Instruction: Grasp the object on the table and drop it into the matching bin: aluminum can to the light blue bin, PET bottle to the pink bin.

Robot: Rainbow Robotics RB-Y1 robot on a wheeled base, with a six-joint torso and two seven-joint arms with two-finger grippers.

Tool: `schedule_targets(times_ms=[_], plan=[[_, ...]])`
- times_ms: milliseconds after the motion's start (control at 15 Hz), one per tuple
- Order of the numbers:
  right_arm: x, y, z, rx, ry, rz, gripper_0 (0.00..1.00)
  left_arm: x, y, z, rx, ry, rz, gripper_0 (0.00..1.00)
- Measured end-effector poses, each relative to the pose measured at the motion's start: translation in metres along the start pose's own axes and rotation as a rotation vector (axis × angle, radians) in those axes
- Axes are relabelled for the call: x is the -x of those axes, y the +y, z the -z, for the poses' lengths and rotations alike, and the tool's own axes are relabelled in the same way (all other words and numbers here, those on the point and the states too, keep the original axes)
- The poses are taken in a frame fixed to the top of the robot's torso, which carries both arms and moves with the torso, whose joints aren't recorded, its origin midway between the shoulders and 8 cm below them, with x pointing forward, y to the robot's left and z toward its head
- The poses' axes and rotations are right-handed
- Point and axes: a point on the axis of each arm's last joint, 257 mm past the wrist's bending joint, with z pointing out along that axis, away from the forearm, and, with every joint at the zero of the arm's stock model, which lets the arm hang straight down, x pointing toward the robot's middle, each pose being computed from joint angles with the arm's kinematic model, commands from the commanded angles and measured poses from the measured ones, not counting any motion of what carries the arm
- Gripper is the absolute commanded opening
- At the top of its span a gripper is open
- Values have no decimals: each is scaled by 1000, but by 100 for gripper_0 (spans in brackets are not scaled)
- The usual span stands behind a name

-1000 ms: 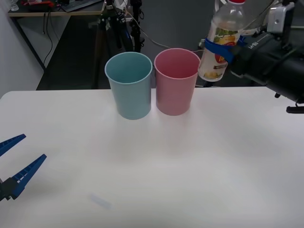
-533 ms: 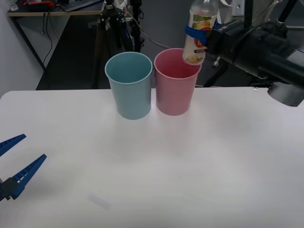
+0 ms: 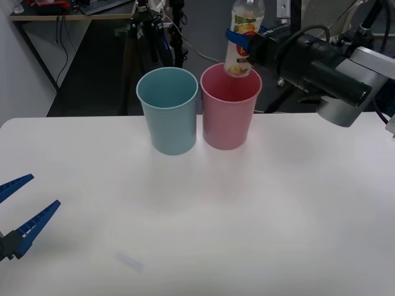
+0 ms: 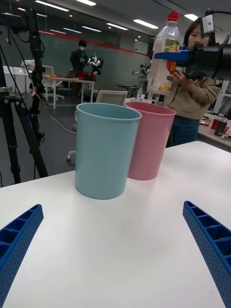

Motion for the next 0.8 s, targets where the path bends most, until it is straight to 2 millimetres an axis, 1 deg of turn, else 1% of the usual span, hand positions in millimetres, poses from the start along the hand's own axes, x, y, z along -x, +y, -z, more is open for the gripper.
schedule_targets(times_ms=[200, 533, 800], plan=[[-5, -1, -3, -6, 5, 8, 0, 0, 0, 0, 0, 0, 0, 100], [-12, 4, -8, -4, 10, 14, 0, 0, 0, 0, 0, 0, 0, 100], [-11, 1, -11, -20, 7, 22, 0, 0, 0, 0, 0, 0, 0, 100]])
